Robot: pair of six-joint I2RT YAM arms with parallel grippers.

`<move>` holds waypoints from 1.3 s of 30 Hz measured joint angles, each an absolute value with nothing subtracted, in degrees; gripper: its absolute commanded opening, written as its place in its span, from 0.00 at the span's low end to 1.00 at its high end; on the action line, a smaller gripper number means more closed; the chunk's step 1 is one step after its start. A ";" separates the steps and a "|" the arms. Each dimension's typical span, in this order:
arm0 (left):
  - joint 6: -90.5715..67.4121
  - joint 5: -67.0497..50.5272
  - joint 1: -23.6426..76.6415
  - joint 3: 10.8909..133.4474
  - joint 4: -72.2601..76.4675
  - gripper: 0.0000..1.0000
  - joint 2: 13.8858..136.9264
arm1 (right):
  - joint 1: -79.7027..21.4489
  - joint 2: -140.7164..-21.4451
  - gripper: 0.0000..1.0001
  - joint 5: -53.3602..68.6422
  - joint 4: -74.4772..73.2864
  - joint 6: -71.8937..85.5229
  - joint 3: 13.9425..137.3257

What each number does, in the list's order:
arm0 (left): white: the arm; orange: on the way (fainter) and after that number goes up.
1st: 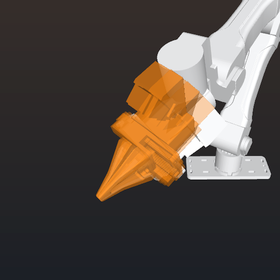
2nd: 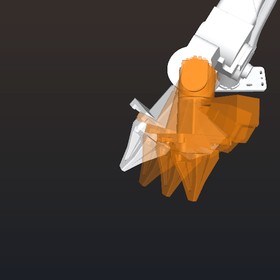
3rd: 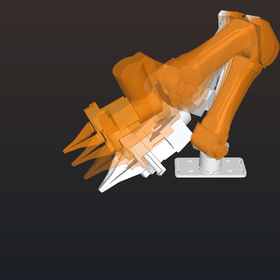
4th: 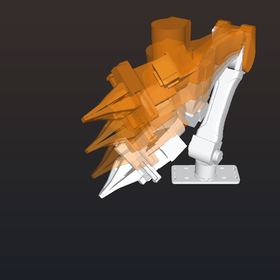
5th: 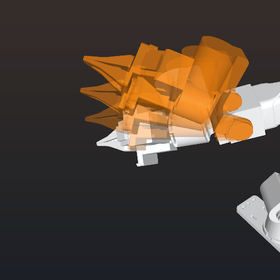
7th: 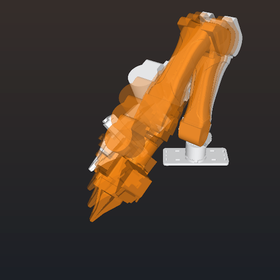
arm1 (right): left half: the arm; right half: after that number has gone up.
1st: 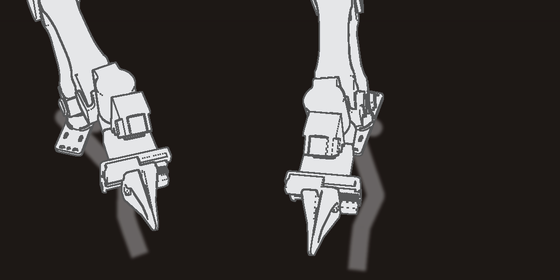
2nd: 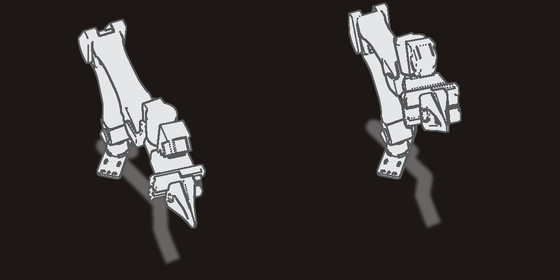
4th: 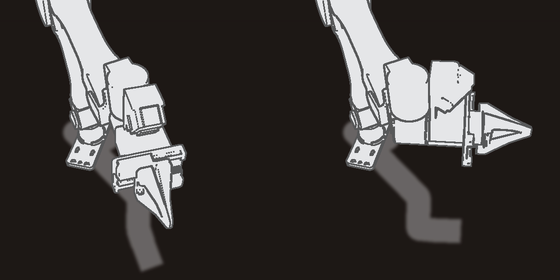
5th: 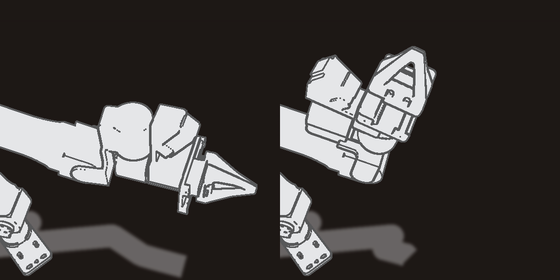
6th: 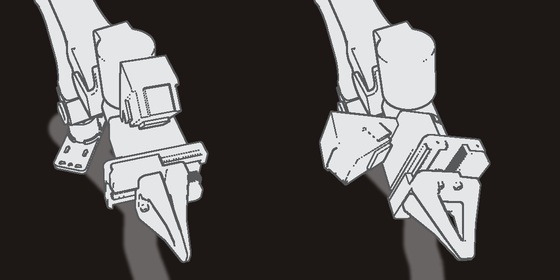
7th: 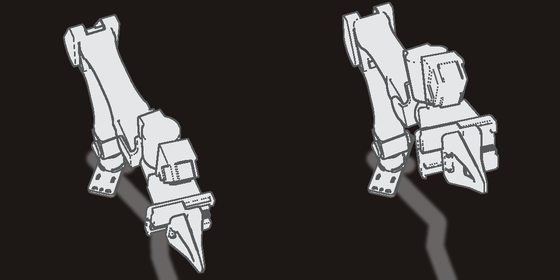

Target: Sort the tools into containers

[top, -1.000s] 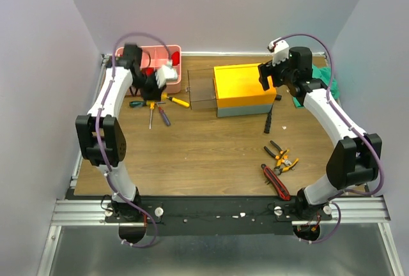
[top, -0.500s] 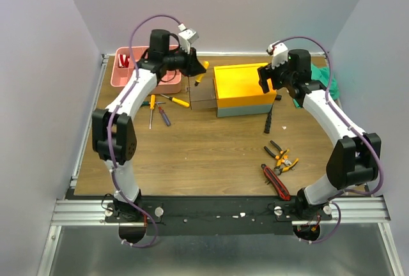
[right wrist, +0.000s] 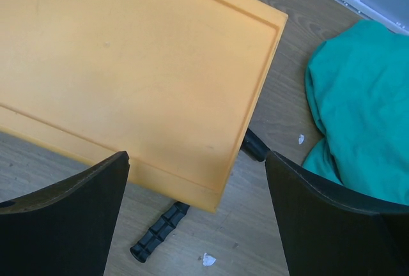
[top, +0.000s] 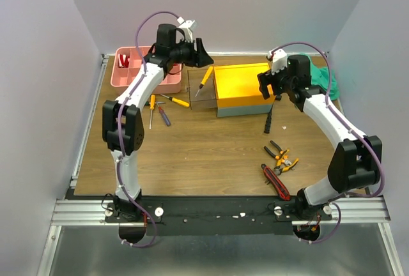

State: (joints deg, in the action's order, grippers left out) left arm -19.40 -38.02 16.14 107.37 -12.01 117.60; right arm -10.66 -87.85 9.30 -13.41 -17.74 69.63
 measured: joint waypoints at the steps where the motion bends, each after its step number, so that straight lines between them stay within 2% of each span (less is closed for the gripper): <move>1: -19.49 -37.95 15.99 107.57 -12.45 0.76 117.25 | -10.66 -87.72 0.95 9.30 -13.39 -17.89 69.56; 9: -9.32 -35.57 11.79 105.71 -20.03 0.75 106.21 | -10.66 -87.46 0.95 9.43 -13.17 -18.06 67.72; 15: 2.57 -21.39 7.77 90.39 -23.44 0.61 96.86 | -10.66 -87.37 0.95 9.78 -12.93 -18.06 67.51; 23: 7.55 -7.49 6.48 78.89 -27.07 0.56 102.78 | -10.66 -87.37 0.95 10.39 -12.97 -18.04 67.51; 32: 9.65 0.95 6.09 80.34 -25.08 0.55 108.07 | -10.66 -87.35 0.95 10.39 -12.93 -18.04 67.42; 39: 9.74 3.01 5.96 81.36 -24.01 0.45 114.61 | -10.66 -87.26 0.95 10.37 -12.95 -18.06 67.33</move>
State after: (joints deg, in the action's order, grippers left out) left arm 9.74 3.01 5.96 81.36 -24.01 114.61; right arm -10.66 -87.26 10.37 -12.95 -18.06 67.33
